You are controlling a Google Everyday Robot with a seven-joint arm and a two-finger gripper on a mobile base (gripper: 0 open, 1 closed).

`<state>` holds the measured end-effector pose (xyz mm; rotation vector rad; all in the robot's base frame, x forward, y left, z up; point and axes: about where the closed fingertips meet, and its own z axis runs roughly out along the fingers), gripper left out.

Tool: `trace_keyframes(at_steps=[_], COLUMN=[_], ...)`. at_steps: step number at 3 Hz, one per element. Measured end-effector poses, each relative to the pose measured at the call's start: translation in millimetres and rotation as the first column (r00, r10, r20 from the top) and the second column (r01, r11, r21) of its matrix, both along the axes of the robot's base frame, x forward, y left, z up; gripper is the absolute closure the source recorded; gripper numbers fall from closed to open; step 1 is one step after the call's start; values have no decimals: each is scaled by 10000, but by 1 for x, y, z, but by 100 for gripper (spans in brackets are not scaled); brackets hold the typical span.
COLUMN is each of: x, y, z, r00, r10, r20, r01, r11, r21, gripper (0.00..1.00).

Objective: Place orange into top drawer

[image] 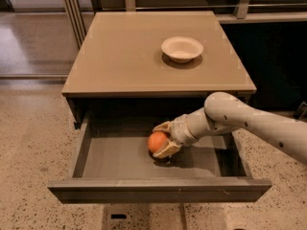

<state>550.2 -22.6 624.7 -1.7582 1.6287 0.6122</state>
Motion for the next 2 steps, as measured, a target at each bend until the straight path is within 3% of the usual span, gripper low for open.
trace_keyframes(at_steps=[1, 2], x=[0, 0], y=[0, 0], z=[0, 0], r00=[10000, 10000], r10=[3, 3], r20=[-2, -2], r01=[-3, -3], r11=[10000, 10000], r21=[1, 1], gripper=[0, 0])
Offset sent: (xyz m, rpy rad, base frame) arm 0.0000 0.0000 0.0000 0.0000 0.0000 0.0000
